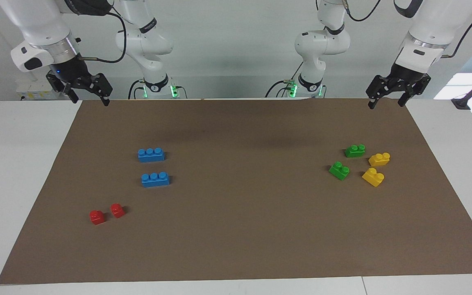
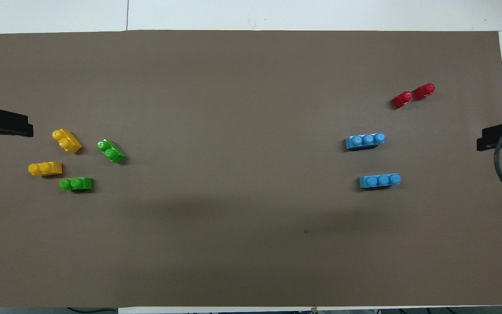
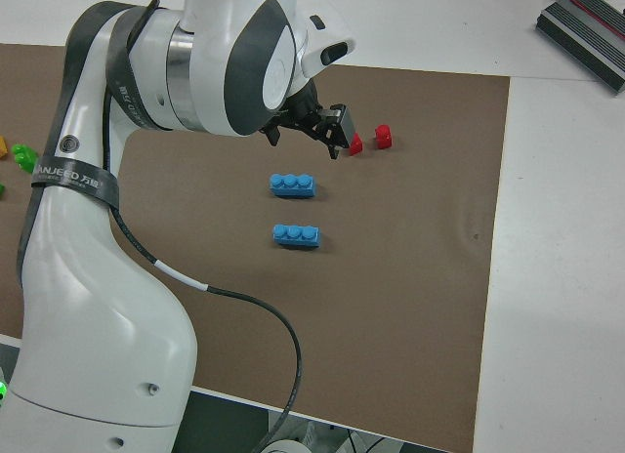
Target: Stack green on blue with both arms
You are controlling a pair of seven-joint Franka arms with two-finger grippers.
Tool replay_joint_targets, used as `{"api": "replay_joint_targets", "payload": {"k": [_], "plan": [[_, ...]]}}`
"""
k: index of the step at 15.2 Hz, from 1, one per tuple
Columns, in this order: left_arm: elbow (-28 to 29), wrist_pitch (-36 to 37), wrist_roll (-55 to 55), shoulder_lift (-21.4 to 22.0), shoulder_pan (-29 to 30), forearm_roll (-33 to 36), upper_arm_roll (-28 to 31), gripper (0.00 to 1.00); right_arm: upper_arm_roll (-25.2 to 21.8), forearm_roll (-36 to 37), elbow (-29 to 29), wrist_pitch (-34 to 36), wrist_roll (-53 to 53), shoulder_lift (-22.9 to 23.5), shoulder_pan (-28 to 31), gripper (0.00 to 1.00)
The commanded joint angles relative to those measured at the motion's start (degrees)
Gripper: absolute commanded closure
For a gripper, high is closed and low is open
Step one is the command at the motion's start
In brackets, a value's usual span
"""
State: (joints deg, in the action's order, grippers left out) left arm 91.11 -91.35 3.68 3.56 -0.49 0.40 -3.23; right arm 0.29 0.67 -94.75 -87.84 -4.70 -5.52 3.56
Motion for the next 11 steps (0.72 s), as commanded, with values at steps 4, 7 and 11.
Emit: {"api": "replay_joint_targets", "payload": {"k": [4,7,11], "plan": [[-0.1,-0.3,-0.8,0.0,-0.6,-0.7,0.5,0.00,0.5,0.1,-0.2,0.7,1.1,-0.3,0.8,0.00],[-0.1,-0.1,-0.3,0.0,-0.6,-0.7,0.4,0.00,0.5,0.1,-0.2,0.7,1.1,-0.3,0.8,0.00],[0.0,0.7,-0.1,0.1,-0.7,-0.7,0.3,0.00,0.5,0.1,-0.2,0.7,1.1,-0.3,0.8,0.00]]}}
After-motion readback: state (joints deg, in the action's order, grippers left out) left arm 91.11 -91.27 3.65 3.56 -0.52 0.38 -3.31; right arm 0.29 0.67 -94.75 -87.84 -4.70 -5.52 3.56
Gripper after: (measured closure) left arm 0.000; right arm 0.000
